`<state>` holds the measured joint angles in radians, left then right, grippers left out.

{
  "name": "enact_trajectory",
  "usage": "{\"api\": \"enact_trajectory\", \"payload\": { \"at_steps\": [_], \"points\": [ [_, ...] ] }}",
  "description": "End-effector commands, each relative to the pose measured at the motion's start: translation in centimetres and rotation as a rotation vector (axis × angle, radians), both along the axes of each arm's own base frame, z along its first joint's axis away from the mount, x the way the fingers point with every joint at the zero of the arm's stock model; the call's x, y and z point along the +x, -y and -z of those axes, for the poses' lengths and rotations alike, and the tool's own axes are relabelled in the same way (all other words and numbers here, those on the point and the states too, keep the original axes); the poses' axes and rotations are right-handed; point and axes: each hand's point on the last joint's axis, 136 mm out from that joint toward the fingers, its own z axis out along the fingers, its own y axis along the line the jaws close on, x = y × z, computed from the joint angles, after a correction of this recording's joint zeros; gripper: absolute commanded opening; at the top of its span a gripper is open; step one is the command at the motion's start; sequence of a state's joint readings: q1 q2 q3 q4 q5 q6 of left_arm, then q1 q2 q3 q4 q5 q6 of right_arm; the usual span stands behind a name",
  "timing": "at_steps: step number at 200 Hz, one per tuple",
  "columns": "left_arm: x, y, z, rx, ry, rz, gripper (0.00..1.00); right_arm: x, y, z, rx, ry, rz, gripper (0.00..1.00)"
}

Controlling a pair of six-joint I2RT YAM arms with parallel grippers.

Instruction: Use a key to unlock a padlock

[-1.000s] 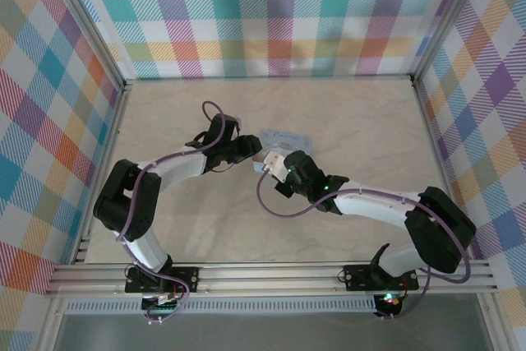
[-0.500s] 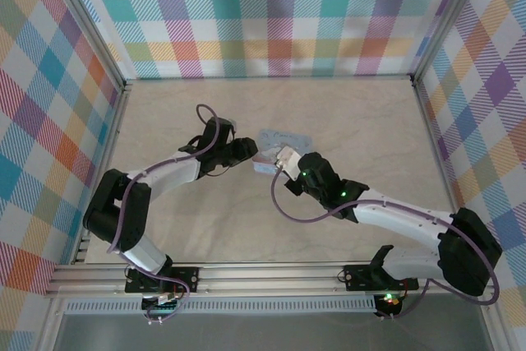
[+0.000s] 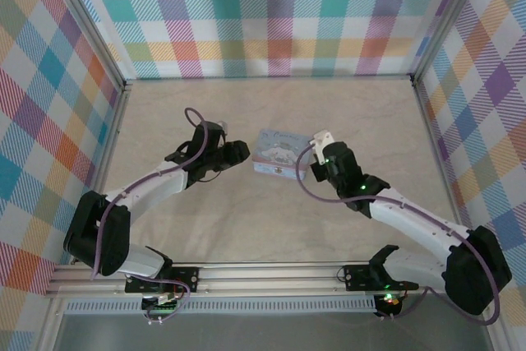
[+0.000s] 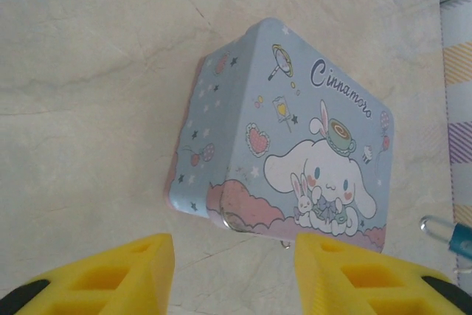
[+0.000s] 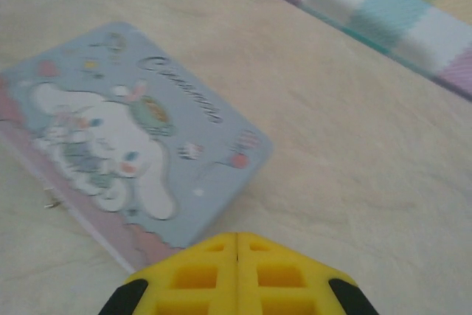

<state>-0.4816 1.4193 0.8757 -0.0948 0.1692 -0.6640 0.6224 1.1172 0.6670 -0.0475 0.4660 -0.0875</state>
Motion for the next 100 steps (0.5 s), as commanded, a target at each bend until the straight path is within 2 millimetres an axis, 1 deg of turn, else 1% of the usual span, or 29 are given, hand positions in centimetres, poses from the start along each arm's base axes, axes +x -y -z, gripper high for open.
{"api": "enact_trajectory", "payload": {
  "at_steps": [1,23,43,66,100],
  "points": [
    [-0.6,-1.2,0.4,0.043,-0.002,-0.014,0.48,0.3,3.5,1.4,0.042,-0.061,0.174,0.0],
    [-0.5,-1.2,0.6,0.041,-0.006,-0.017,0.48,0.9,6.4,2.5,0.012,-0.099,0.309,0.0],
    [-0.5,-1.2,0.7,0.039,-0.006,-0.019,0.48,1.5,8.1,3.8,-0.045,-0.133,0.382,0.0],
    [-0.5,-1.3,0.8,0.042,-0.006,-0.023,0.49,2.1,9.1,5.4,-0.098,-0.171,0.426,0.0],
    [-0.7,-1.4,1.1,0.045,-0.012,-0.027,0.49,3.4,9.1,7.4,-0.17,-0.216,0.449,0.0]
  ]
}}
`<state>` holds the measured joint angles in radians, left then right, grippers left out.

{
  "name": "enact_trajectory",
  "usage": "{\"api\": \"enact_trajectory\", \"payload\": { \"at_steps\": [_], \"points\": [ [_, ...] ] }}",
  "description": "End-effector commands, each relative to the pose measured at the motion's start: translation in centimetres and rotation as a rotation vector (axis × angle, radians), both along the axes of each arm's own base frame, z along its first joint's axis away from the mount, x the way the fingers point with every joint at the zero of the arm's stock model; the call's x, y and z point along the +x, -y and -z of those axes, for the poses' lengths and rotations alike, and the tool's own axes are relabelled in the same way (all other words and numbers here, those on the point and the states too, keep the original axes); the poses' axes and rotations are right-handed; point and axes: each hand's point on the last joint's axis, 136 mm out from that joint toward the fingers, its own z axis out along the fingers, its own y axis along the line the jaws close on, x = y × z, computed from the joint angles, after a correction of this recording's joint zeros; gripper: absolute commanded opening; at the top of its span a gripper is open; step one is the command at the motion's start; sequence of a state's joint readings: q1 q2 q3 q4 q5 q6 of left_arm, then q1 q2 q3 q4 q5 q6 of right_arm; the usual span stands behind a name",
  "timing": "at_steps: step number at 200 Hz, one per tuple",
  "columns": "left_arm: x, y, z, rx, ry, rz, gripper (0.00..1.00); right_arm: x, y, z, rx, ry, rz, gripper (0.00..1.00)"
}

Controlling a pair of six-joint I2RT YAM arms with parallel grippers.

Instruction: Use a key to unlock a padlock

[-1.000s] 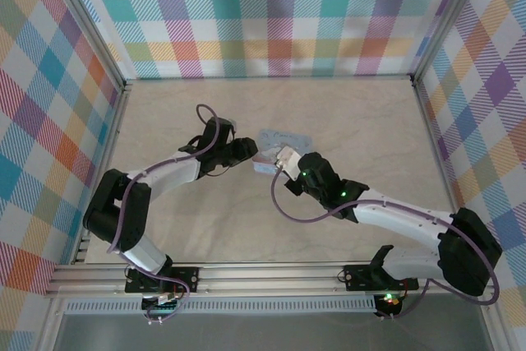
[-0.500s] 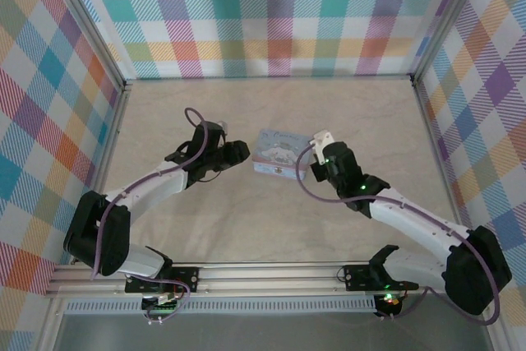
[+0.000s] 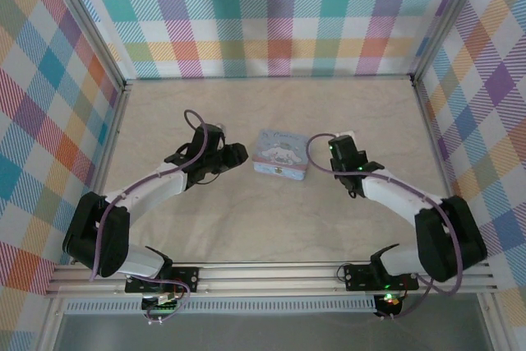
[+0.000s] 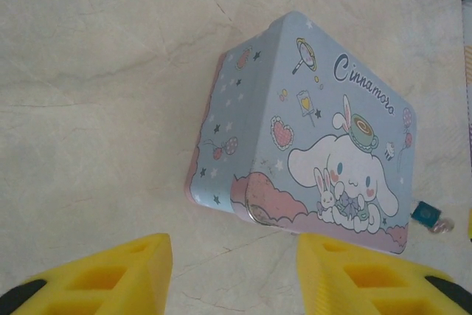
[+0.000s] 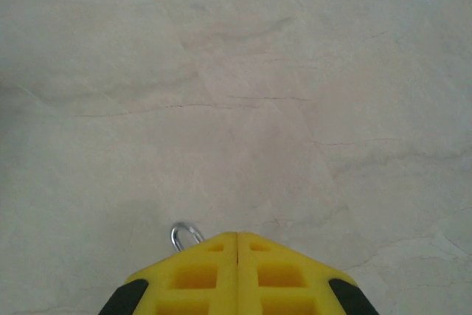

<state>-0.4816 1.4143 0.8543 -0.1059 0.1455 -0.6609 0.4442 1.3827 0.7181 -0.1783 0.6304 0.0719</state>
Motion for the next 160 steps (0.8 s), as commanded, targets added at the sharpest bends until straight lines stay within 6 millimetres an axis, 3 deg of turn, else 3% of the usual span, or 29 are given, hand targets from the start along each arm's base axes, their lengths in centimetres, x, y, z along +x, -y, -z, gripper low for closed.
{"api": "enact_trajectory", "payload": {
  "at_steps": [1,38,69,99,123,131,136,151,152,155,160],
  "points": [
    [-0.4,-0.8,0.2,0.017,0.002,-0.011,0.49,1.3,0.4,-0.4,-0.033,0.014,0.049,0.0],
    [-0.6,-1.0,0.5,0.022,-0.001,-0.015,0.49,1.8,0.1,-0.3,-0.04,-0.005,0.048,0.0],
    [-0.6,-1.2,0.2,0.028,0.01,-0.019,0.5,1.3,-0.3,-2.2,0.036,0.009,0.06,0.01],
    [-0.4,-1.9,-0.4,0.071,0.026,-0.03,0.54,0.6,-0.6,-4.7,0.105,0.026,0.068,0.33],
    [-0.4,-2.9,-1.1,0.119,0.055,-0.055,0.66,0.1,-0.3,-5.9,0.139,0.053,0.081,0.49],
    [-0.4,-3.5,-1.5,0.143,0.066,-0.064,0.8,0.1,-0.2,-6.2,0.155,0.057,0.085,0.52],
    [-0.4,-3.9,-1.6,0.162,0.073,-0.072,0.99,0.0,-0.2,-6.3,0.165,0.06,0.088,0.54],
    [-0.2,-5.0,-2.5,0.205,0.096,-0.087,1.0,0.0,0.3,-6.5,0.187,0.072,0.107,0.64],
    [-0.2,-5.0,-2.5,0.207,0.097,-0.087,1.0,0.0,0.3,-6.5,0.188,0.073,0.109,0.68],
    [-0.1,-5.2,-2.8,0.213,0.106,-0.09,1.0,0.0,0.4,-6.5,0.191,0.074,0.109,0.94],
    [-0.3,-5.8,-2.8,0.234,0.1,-0.094,1.0,0.0,0.6,-6.6,0.196,0.078,0.116,1.0]
  ]
}}
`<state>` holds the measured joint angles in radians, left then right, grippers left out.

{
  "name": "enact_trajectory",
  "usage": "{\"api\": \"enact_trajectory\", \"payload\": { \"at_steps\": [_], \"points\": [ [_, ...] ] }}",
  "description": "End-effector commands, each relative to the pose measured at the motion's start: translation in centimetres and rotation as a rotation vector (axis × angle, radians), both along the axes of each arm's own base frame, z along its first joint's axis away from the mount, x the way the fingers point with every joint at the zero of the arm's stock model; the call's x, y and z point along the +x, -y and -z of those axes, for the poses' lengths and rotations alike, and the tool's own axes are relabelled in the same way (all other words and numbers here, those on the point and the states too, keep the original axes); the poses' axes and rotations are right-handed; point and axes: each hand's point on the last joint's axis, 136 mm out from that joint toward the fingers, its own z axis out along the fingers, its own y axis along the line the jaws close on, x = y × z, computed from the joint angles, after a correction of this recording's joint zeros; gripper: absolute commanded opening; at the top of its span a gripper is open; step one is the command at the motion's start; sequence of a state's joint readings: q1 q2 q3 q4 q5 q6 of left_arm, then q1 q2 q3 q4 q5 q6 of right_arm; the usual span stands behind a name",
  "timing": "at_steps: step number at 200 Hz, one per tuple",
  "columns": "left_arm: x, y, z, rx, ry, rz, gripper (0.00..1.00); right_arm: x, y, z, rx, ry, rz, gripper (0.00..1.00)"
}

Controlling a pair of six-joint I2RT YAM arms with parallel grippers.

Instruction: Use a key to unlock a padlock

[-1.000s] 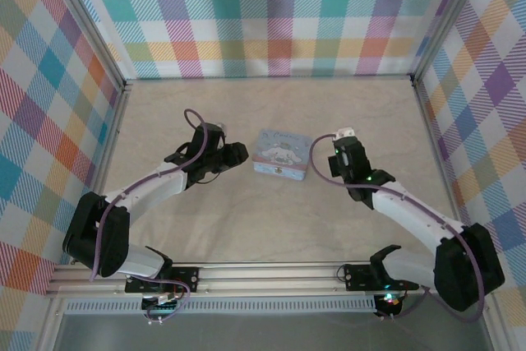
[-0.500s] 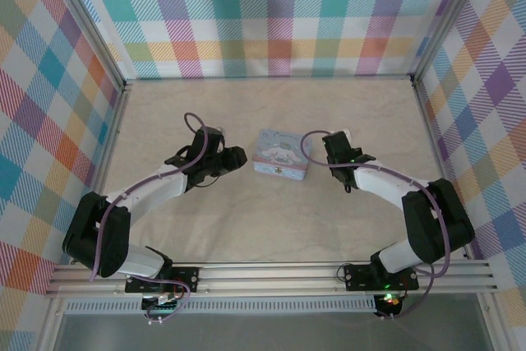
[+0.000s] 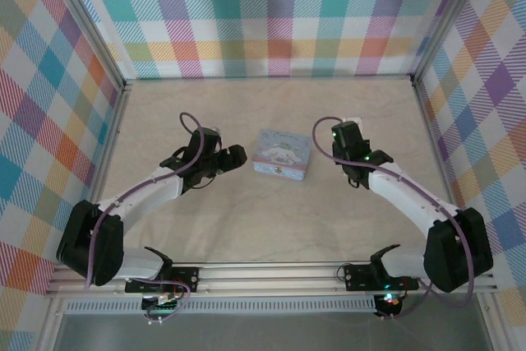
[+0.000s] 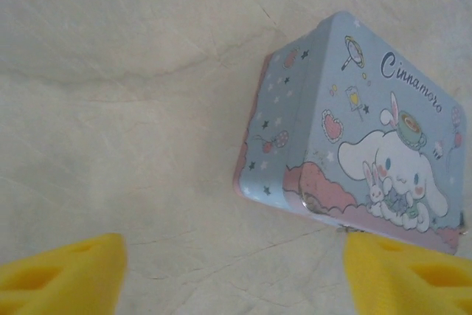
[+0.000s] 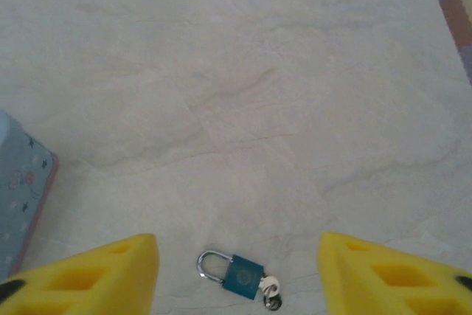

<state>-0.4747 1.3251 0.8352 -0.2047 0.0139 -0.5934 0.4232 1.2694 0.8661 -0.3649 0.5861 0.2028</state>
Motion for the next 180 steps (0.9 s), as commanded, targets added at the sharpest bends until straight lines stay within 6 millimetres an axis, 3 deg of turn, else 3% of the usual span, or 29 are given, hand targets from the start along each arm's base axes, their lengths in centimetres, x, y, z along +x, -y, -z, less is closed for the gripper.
{"api": "enact_trajectory", "payload": {
  "at_steps": [1,29,59,89,104,146,180],
  "points": [
    [0.4,-2.6,-2.3,0.104,0.055,-0.038,1.0,-0.3,0.8,-0.3,0.044,-0.003,0.034,1.0],
    [0.6,-5.9,-4.3,0.204,0.106,-0.099,1.0,0.1,2.1,-0.8,0.065,0.034,0.081,1.0],
    [1.3,-10.8,-5.6,0.377,0.185,-0.193,1.0,0.7,5.3,-0.9,0.083,0.133,0.176,1.0],
    [1.4,-16.1,-5.2,0.564,0.252,-0.314,1.0,0.3,8.4,-0.3,-0.009,0.296,0.212,1.0],
    [1.2,-17.2,-3.9,0.602,0.263,-0.301,1.0,-0.1,9.6,0.5,0.003,0.319,0.239,1.0],
    [1.5,-21.0,0.0,0.592,0.251,-0.409,1.0,1.6,8.3,2.9,0.069,0.393,0.15,1.0],
    [3.0,-21.3,1.6,0.569,0.329,-0.408,1.0,3.5,7.3,2.8,0.077,0.492,0.069,1.0]
  ]
}}
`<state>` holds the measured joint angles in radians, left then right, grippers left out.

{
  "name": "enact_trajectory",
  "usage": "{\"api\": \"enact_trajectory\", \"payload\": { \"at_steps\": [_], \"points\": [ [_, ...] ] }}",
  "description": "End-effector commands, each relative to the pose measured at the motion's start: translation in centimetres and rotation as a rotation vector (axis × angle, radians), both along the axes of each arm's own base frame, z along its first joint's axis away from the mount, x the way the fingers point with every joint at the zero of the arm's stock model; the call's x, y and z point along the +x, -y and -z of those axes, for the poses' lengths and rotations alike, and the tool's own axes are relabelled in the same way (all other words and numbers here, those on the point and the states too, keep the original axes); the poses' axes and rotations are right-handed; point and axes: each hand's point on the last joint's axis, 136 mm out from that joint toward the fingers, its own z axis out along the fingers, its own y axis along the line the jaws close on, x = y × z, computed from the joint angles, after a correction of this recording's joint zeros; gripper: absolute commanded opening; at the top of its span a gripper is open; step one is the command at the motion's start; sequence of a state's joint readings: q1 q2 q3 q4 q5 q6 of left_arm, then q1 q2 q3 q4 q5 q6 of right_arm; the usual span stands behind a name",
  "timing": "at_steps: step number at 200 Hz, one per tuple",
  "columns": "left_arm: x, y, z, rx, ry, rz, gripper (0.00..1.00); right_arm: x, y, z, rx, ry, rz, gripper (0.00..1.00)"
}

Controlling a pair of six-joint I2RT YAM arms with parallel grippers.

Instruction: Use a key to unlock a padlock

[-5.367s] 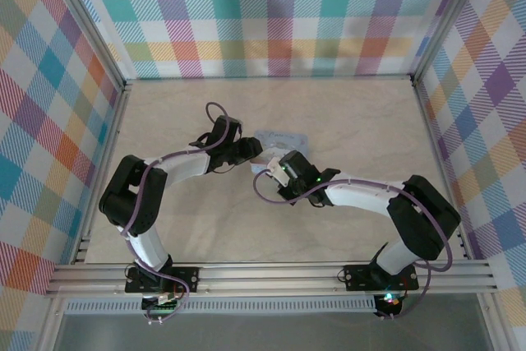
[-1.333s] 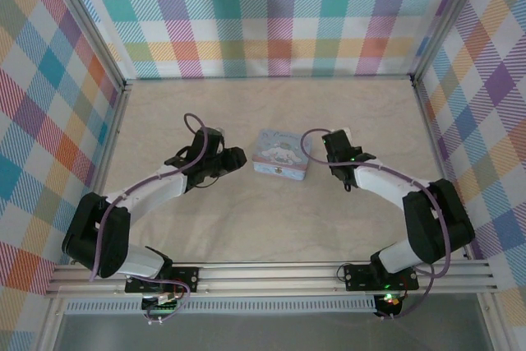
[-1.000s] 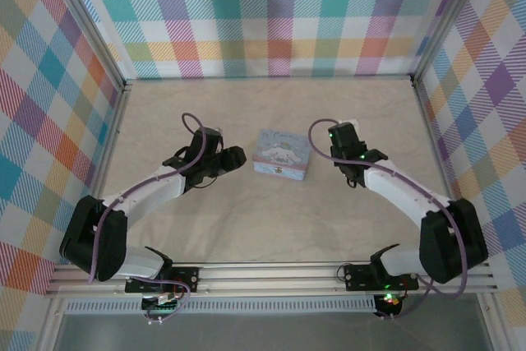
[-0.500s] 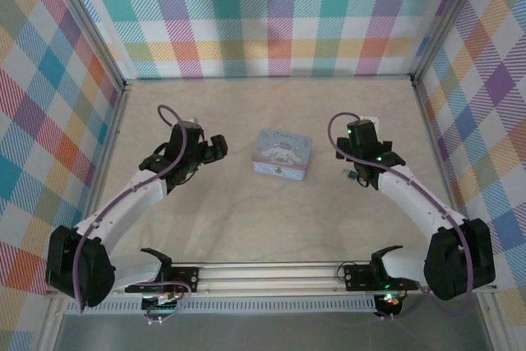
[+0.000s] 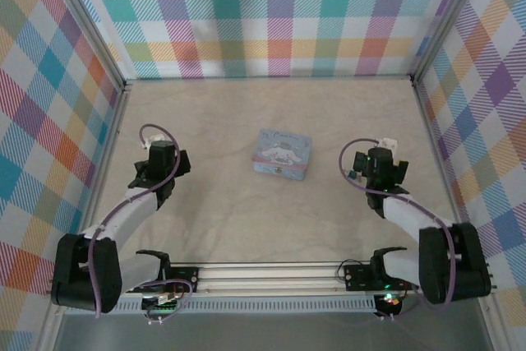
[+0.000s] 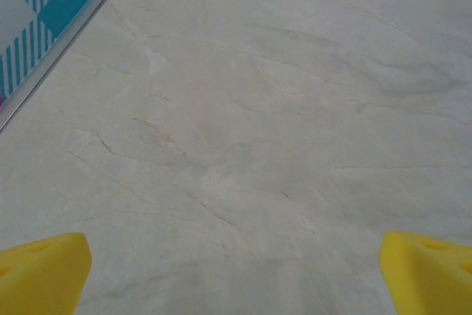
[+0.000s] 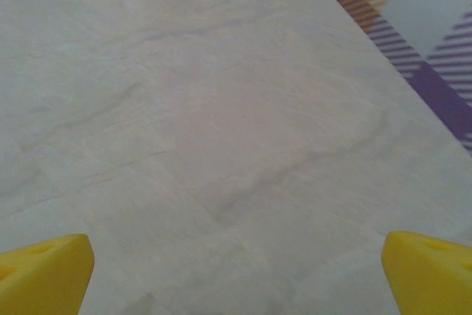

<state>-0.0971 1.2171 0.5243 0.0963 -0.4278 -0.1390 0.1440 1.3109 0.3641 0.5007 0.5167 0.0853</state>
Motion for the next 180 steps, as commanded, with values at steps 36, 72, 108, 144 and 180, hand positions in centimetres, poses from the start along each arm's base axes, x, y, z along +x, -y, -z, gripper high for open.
{"api": "enact_trajectory", "payload": {
  "at_steps": [36,72,108,144,180],
  "points": [
    [4.4,1.1,-0.4,-0.02,0.243,0.101,1.0,4.3,-2.7,-2.0,0.072,0.174,-0.207,1.0],
    [5.6,4.0,2.7,-0.027,0.206,0.272,1.0,4.9,-2.4,-0.8,0.125,0.166,-0.236,1.0],
    [5.7,4.1,2.5,-0.021,0.22,0.271,1.0,4.6,-2.4,-0.6,0.121,0.154,-0.229,1.0],
    [5.7,4.1,2.5,-0.021,0.218,0.271,1.0,4.8,-2.5,-0.5,0.126,0.143,-0.234,1.0],
    [5.7,4.0,2.6,-0.019,0.217,0.269,1.0,4.7,-2.4,-0.5,0.126,0.143,-0.234,1.0]
  ]
}}
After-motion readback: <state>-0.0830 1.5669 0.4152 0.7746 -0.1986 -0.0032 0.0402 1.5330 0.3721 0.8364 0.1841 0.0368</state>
